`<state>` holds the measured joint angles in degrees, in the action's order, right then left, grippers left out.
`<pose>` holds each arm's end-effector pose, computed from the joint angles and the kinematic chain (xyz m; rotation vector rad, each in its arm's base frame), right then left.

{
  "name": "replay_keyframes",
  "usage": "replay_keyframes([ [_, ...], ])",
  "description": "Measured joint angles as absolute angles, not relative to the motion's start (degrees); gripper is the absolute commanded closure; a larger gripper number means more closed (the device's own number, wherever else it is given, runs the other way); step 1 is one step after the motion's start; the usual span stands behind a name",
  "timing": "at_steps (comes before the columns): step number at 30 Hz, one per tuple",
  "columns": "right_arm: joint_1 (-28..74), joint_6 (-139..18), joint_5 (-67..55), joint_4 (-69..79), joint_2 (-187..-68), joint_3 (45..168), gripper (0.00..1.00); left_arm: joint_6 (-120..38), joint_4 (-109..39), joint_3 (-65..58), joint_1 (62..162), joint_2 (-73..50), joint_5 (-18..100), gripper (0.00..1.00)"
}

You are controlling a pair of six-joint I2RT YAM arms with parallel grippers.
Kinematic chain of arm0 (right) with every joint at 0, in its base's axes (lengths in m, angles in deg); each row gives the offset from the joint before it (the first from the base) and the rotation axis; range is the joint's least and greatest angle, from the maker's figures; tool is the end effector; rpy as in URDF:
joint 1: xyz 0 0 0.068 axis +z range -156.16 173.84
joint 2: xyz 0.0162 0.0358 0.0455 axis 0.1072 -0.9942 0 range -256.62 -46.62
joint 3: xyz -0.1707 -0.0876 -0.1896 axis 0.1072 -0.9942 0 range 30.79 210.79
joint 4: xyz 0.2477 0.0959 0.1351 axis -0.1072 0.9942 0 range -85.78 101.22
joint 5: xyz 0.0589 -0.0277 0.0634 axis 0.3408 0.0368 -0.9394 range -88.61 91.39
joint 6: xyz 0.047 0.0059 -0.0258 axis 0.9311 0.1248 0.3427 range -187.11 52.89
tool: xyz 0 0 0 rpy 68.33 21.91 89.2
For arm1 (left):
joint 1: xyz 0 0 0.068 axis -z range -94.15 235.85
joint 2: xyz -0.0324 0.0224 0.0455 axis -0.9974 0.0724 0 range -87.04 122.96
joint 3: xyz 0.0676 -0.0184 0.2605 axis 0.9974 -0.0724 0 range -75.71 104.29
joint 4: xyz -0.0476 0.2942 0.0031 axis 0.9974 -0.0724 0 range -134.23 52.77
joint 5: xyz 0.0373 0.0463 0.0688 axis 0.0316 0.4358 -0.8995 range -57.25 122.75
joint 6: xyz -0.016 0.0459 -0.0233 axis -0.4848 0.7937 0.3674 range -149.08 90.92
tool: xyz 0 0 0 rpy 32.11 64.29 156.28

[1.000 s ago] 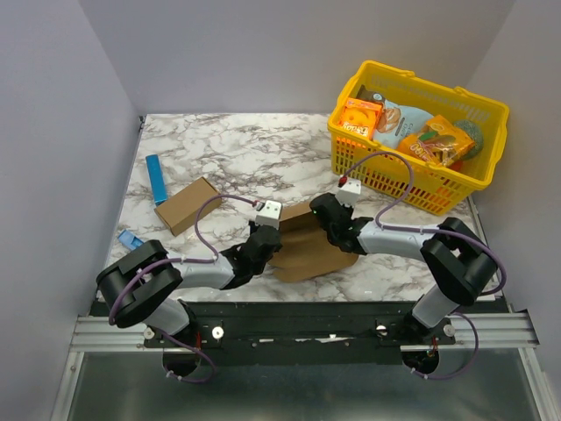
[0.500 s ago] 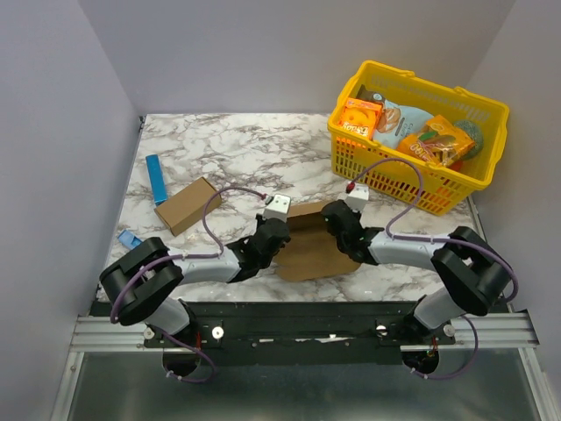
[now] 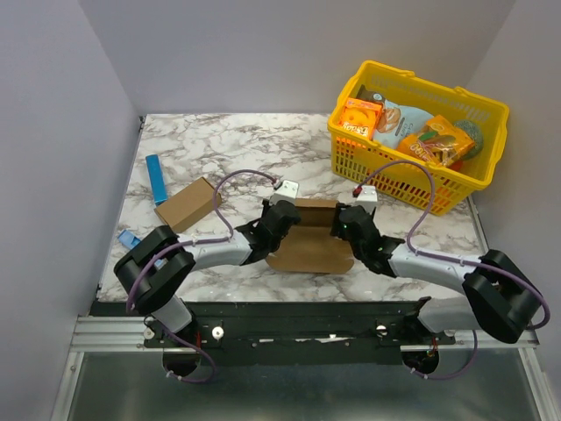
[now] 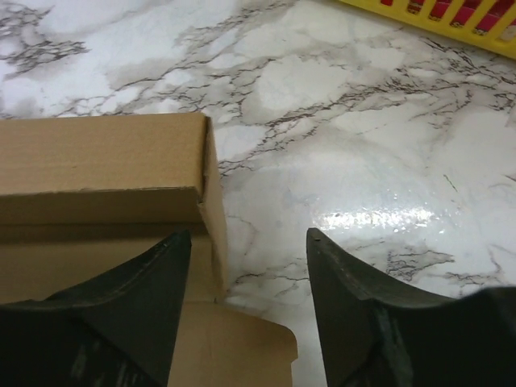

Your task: Fold the paper box

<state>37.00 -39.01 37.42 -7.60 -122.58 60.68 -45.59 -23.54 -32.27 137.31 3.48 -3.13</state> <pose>0.2198 0.1773 0.1460 0.0796 2.0430 0.0879 0.2317 -0.2572 0.1509 0.2683 2.0157 -0.0652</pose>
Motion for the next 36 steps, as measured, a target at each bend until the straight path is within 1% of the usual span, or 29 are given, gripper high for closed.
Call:
replay_keyframes([
  [4,37.77,-41.70,33.64,-7.27,-119.50,60.33,0.27,-44.85,-25.22,-30.08,136.48,4.49,-2.32,1.00],
  [8,38.57,-44.91,26.38,-7.03,-116.22,59.76,0.24,-44.24,-25.79,-29.21,135.74,5.12,-1.84,1.00],
  [9,38.84,-45.42,24.50,-6.76,-115.13,59.59,0.18,-44.04,-25.77,-29.25,135.60,5.15,-1.57,1.00],
  [11,38.95,-45.90,20.42,-6.00,-112.35,59.04,0.11,-43.45,-24.89,-29.54,134.99,5.15,-0.70,1.00],
  [16,39.17,-46.23,12.75,-2.46,-103.76,59.74,0.11,-41.61,-17.97,-34.28,134.14,5.12,1.35,1.00],
  [18,39.17,-46.29,10.95,-0.69,-102.34,61.29,0.09,-41.20,-15.50,-35.81,133.94,5.15,2.01,0.82],
  [19,39.19,-46.31,10.41,0.10,-102.12,62.21,0.09,-40.96,-14.16,-36.36,133.90,5.15,2.51,0.66],
  [21,39.17,-46.49,9.14,2.09,-102.12,64.29,0.08,-40.28,-13.20,-36.66,133.92,5.15,3.26,0.57],
  [22,39.17,-46.51,8.79,2.92,-102.21,65.03,0.08,-40.32,-13.03,-36.71,133.90,5.15,3.67,0.46],
  [23,39.17,-46.47,8.33,4.27,-102.30,66.30,0.08,-40.04,-12.98,-36.88,133.90,5.12,4.13,0.41],
  [24,39.17,-46.38,8.07,4.78,-102.60,67.00,0.08,-40.06,-13.00,-37.08,133.90,5.10,4.39,0.39],
  [25,39.19,-46.29,7.81,5.85,-103.04,68.13,0.08,-39.98,-13.22,-37.41,133.92,4.90,4.87,0.34],
  [27,39.17,-46.09,7.30,7.66,-104.35,70.49,0.08,-39.93,-13.73,-38.13,133.90,3.94,5.70,0.28],
  [28,39.17,-45.92,7.24,8.36,-105.03,71.56,0.08,-40.02,-14.01,-38.43,133.90,3.29,6.14,0.22],
  [30,39.17,-45.55,7.04,9.69,-106.17,73.27,0.07,-39.95,-14.80,-39.42,133.90,0.45,7.34,0.18],
  [31,39.17,-45.42,7.00,10.28,-106.49,73.79,0.06,-40.15,-14.95,-39.92,133.90,-1.13,8.13,0.13],
  [33,39.17,-44.94,6.95,11.03,-106.67,74.12,0.05,-40.13,-15.43,-41.10,133.88,-4.54,9.70,0.10],
  [34,39.17,-44.76,6.91,11.42,-106.69,74.21,0.05,-40.26,-15.87,-41.86,133.77,-6.46,10.60,0.07],
  [36,39.17,-44.63,6.82,12.45,-106.97,74.65,0.00,-40.28,-16.83,-43.09,133.42,-9.59,12.50,0.05],
])
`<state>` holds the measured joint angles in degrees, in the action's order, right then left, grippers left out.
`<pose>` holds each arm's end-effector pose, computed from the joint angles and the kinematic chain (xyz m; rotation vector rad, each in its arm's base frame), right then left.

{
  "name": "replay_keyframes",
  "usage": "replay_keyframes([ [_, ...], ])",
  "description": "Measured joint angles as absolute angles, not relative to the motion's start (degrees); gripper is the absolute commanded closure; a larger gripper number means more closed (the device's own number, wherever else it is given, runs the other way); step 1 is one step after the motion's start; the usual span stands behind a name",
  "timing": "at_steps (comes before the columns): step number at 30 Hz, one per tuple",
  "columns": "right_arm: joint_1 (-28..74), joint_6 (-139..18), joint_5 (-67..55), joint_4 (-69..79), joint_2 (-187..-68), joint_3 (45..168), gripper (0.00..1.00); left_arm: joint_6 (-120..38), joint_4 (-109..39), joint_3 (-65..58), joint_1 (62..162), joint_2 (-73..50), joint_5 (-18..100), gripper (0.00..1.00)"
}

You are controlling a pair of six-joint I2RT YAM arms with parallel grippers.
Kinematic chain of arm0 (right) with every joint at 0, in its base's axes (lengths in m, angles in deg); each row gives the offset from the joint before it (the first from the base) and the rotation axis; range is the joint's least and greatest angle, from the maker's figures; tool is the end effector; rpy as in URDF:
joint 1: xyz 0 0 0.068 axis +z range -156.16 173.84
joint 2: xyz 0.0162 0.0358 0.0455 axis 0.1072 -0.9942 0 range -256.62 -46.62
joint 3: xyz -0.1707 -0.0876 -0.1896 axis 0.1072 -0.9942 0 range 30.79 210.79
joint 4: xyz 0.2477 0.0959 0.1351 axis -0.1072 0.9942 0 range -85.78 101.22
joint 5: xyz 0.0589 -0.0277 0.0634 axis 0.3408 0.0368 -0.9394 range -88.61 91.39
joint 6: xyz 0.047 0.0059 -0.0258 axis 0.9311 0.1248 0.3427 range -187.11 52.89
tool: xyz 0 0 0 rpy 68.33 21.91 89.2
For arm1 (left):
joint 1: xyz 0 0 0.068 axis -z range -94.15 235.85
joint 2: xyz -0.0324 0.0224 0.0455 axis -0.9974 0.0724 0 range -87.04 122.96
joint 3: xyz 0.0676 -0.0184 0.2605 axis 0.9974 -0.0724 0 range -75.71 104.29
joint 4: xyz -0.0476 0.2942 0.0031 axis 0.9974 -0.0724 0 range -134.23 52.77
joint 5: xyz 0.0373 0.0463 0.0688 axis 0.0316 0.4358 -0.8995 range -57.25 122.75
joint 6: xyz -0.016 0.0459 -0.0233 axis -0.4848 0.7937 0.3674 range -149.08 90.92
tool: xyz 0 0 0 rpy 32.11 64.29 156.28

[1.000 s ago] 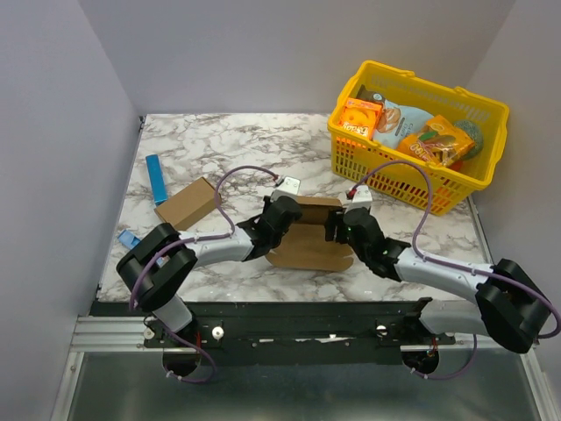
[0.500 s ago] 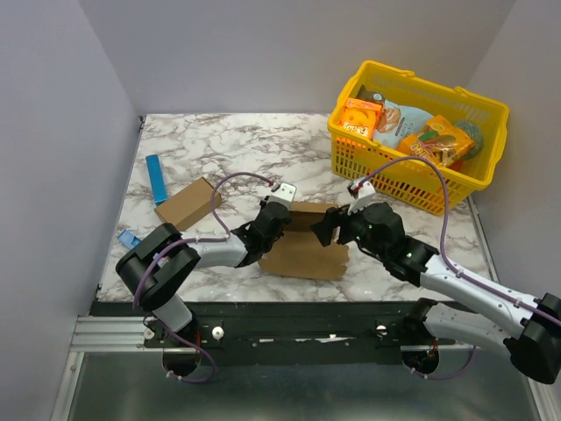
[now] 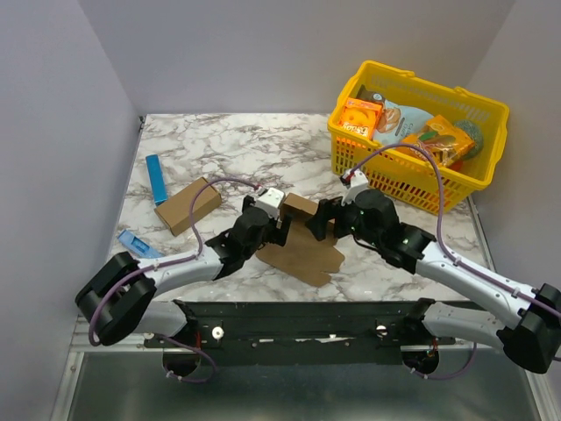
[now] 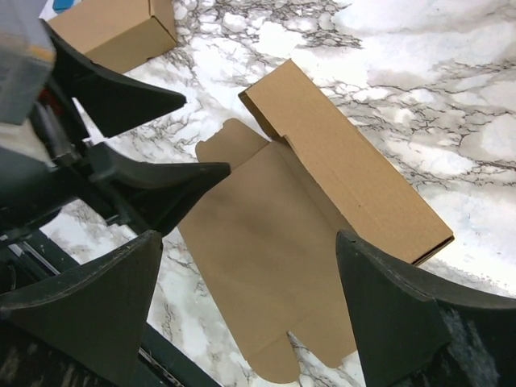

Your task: Fold the paper box

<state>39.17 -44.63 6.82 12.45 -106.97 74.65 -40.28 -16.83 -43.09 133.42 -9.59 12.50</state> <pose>0.1988 0.1962 0.2714 -0.3470 2.0334 0.6552 0.2148 -0.2165 0.1663 0.3994 1.9421 -0.3160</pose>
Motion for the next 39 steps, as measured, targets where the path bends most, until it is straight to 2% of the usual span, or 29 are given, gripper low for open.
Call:
replay_keyframes([
  [8,38.55,-50.05,5.69,16.34,-114.43,80.52,0.01,-45.99,-24.26,-48.20,128.59,-18.64,20.89,0.01],
  [12,38.44,-56.59,6.04,17.74,-120.11,85.53,0.06,-51.28,-27.30,-49.76,125.86,-22.39,24.85,0.01],
  [17,38.40,-65.26,6.58,17.98,-123.30,88.28,0.13,-59.45,-27.71,-50.63,115.82,-28.30,34.73,0.01],
  [22,38.68,-71.36,7.81,18.00,-124.66,88.35,0.16,-63.52,-31.56,-49.21,108.81,-32.56,39.19,0.01],
  [32,41.61,-77.15,18.08,16.84,-129.92,87.74,0.18,-64.00,-37.83,-45.41,104.15,-33.67,45.96,0.01],
  [38,41.79,-78.33,20.81,17.26,-133.55,87.74,0.23,-62.07,-41.72,-41.95,103.26,-33.67,48.87,0.01],
  [39,41.79,-78.46,21.58,17.26,-134.06,87.74,0.27,-61.61,-42.55,-41.08,103.17,-33.67,49.09,0.01],
])
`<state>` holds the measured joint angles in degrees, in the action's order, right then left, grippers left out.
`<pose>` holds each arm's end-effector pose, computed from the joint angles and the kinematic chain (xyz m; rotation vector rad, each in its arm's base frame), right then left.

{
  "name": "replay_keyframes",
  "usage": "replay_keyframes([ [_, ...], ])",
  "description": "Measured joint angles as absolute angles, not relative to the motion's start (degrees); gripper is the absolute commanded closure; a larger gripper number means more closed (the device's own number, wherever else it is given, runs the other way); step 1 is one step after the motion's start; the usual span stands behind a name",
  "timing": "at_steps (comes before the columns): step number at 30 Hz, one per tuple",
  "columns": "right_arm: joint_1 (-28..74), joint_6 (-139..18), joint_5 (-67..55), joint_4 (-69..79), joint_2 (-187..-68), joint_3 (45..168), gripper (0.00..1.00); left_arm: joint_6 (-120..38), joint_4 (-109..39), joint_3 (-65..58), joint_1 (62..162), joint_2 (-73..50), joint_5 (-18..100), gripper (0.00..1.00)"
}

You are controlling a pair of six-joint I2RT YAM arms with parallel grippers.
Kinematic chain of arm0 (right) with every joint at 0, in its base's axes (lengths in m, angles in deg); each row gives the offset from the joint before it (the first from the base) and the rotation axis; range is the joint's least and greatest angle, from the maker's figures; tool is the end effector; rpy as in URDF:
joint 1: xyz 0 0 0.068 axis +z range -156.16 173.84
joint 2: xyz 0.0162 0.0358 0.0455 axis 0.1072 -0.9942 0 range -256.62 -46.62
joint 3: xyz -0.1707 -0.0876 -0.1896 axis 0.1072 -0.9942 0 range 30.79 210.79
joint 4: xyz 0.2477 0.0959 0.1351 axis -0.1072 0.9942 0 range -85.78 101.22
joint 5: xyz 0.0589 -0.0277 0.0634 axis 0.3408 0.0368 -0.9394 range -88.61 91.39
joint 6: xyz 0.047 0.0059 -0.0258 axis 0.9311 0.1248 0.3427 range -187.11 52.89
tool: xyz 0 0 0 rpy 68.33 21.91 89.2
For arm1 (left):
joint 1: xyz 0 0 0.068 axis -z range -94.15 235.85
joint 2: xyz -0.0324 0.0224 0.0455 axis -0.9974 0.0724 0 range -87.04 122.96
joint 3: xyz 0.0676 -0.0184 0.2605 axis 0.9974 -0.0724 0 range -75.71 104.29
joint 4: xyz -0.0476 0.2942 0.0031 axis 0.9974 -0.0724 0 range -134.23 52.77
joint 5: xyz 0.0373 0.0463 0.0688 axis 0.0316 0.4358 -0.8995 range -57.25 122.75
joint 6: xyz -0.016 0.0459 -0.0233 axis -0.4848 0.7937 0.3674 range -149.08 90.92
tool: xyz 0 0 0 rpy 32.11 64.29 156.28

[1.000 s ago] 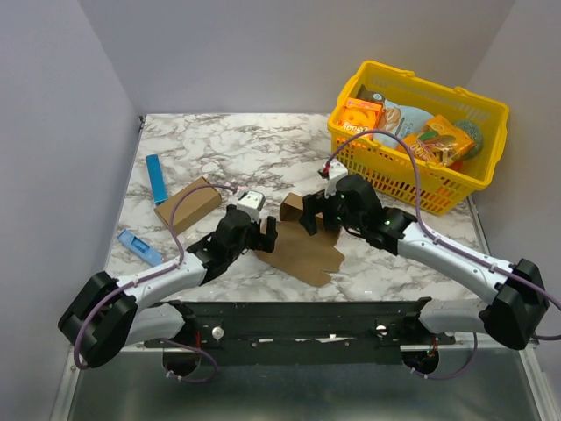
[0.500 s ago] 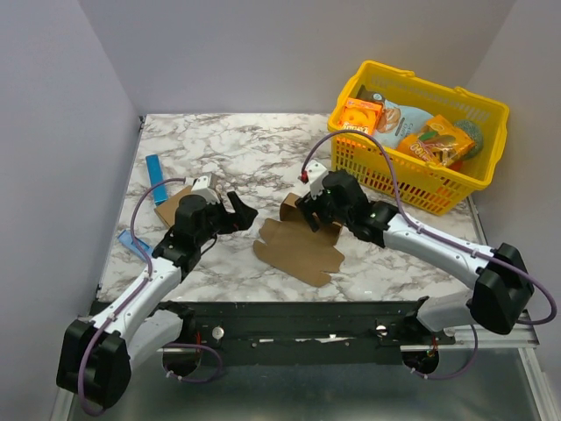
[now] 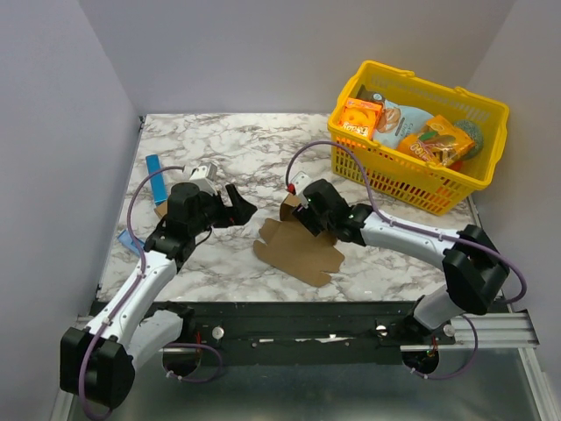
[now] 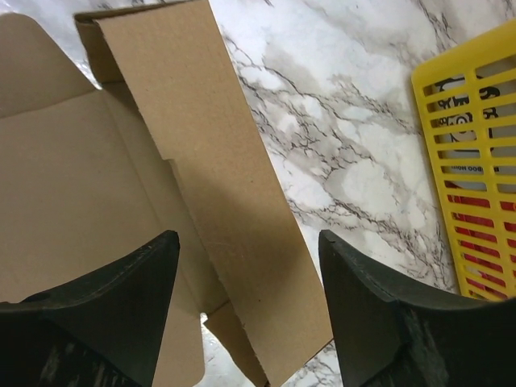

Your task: Fold the paper box

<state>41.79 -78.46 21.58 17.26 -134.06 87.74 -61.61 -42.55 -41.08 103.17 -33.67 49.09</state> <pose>0.2510 0.2598 0.2079 -0.9714 2.0571 -0.0779 0.2368 -0.0842 0.2445 -0.0826 2.0715 -0.8329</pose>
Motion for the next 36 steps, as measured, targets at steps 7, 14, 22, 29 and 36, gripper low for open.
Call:
replay_keyframes([
  [7,41.79,-78.42,26.21,17.52,-138.19,88.37,0.46,-56.43,-48.11,-34.52,102.71,-33.67,49.72,0.01],
  [14,40.21,-76.08,25.86,19.18,-140.68,91.89,0.58,-53.53,-51.73,-32.20,102.23,-33.94,49.70,0.01],
  [22,34.44,-69.24,17.77,23.77,-143.32,94.51,0.67,-52.17,-53.75,-31.85,102.03,-35.60,49.35,0.01],
  [29,33.79,-58.46,11.70,24.80,-146.58,94.40,0.60,-54.73,-52.91,-32.44,102.01,-36.30,50.07,0.01],
  [36,33.79,-46.07,5.69,24.73,-146.43,93.62,0.29,-59.87,-50.18,-36.42,101.97,-35.81,51.49,0.01],
])
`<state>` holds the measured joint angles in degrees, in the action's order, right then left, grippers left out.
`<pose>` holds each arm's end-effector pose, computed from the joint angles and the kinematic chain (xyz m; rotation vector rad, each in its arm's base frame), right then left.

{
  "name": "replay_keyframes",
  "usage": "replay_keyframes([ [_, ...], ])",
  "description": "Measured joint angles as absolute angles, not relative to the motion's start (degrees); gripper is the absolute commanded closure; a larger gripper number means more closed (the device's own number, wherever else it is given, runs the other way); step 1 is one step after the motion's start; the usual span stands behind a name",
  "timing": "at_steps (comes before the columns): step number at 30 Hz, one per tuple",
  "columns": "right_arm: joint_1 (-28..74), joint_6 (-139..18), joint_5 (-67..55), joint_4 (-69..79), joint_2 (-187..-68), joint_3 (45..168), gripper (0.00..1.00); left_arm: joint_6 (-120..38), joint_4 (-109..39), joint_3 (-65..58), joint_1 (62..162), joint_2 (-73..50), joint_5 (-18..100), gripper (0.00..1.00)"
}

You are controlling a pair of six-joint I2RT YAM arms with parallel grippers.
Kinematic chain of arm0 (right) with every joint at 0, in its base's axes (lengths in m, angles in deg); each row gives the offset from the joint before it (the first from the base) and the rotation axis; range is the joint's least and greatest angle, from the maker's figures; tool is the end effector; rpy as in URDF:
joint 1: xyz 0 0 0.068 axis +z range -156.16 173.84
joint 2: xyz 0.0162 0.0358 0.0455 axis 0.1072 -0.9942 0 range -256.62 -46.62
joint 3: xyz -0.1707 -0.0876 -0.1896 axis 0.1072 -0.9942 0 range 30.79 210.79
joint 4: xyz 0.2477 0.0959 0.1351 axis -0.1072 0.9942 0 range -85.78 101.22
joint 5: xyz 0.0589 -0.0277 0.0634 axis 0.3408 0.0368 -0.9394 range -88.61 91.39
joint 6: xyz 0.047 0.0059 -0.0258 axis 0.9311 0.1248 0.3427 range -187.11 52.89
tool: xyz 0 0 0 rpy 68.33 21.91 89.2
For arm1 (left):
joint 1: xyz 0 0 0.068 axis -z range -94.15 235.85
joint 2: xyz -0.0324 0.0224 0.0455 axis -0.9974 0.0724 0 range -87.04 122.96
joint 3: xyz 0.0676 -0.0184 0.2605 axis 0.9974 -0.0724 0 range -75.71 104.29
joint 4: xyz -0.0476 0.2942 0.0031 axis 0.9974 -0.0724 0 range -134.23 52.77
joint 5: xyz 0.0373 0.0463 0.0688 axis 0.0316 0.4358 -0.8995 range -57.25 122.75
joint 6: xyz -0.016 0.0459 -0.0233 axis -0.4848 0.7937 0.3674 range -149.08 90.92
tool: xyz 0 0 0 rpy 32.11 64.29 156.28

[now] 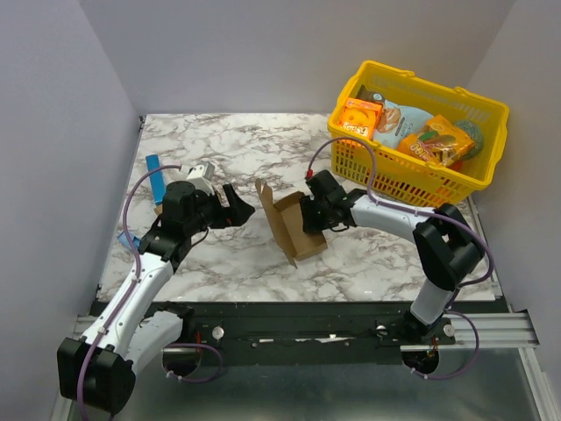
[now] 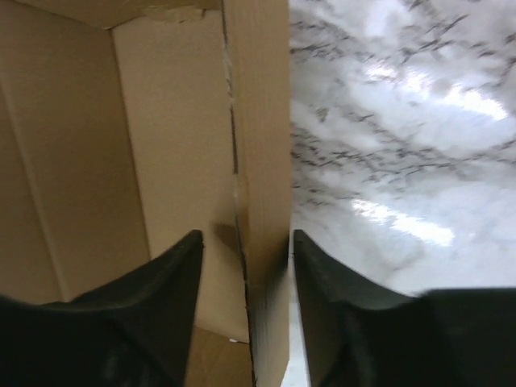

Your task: Fold the paper box

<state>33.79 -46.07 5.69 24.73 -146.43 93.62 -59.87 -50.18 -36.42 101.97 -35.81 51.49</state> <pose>0.2976 0.2457 0.1555 -0.3989 2.5690 0.3003 0.2317 -0.0788 0.2716 -0.0480 2.0835 -0.8403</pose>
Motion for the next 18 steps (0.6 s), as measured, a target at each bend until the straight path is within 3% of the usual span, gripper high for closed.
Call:
replay_keyframes([
  [6,33.66,-41.33,-0.37,23.75,-146.08,93.05,0.15,-61.88,-48.32,-39.24,101.97,-36.91,47.82,0.01],
  [13,31.30,-40.15,-2.12,23.70,-140.31,90.36,0.12,-63.71,-47.23,-42.74,101.97,-38.26,42.95,0.01],
  [18,27.23,-40.21,-1.79,23.70,-134.73,89.31,0.13,-65.02,-43.91,-45.78,101.97,-32.32,42.23,0.05],
])
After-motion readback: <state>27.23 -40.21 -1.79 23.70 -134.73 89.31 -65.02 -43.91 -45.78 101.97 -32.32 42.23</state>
